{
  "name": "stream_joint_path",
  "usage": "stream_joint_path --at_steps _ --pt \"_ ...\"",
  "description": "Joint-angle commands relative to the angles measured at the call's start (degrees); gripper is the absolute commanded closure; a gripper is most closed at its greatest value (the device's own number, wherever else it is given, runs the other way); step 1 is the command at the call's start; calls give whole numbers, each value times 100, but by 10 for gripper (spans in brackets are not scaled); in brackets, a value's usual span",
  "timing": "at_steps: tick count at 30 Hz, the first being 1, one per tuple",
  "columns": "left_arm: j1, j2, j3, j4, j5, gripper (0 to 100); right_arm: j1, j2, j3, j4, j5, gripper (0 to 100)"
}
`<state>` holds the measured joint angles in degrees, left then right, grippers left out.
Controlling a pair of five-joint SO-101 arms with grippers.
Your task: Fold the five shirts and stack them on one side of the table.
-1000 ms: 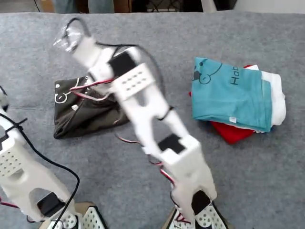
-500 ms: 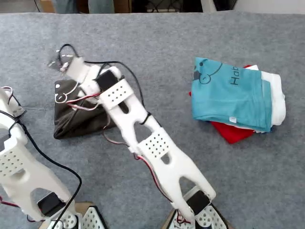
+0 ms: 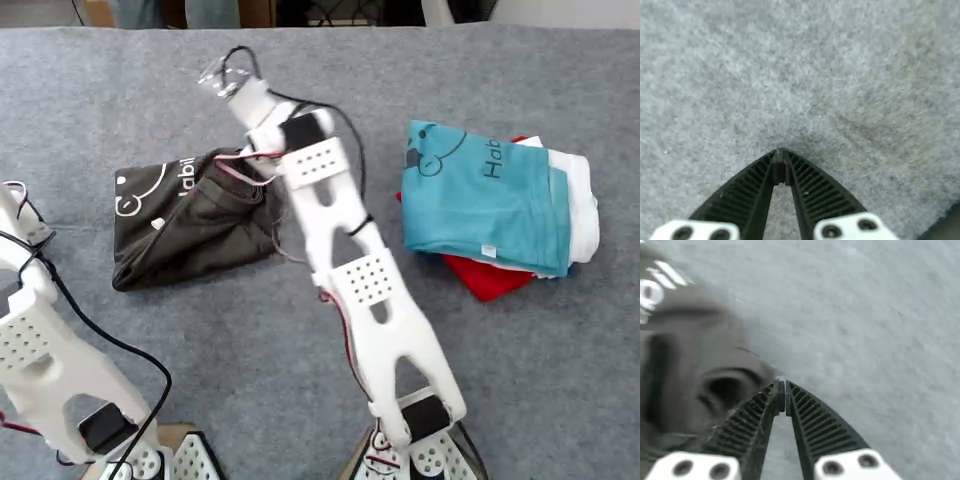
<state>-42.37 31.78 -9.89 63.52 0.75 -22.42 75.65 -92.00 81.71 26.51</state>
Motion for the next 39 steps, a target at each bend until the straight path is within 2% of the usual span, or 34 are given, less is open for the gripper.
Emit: stream_joint_path --at_steps 1,5,11,16,22,39 --pt "145 -114 -75 -114 18 970 360 -110 -391 -281 0 984" --pt "145 -114 -75 -114 18 970 132 -488 -382 -369 -26 984" --pt "145 -114 -75 -114 9 970 -958 -1068 -347 -396 -35 984" --pt "145 -114 -75 -114 9 970 -1512 -514 -171 -1020 -35 984" --pt "145 -114 -75 -114 9 970 -1688 207 -127 -1213 -44 984" --pt "136 -114 -75 -114 9 970 -1556 13 -382 1284 -35 984"
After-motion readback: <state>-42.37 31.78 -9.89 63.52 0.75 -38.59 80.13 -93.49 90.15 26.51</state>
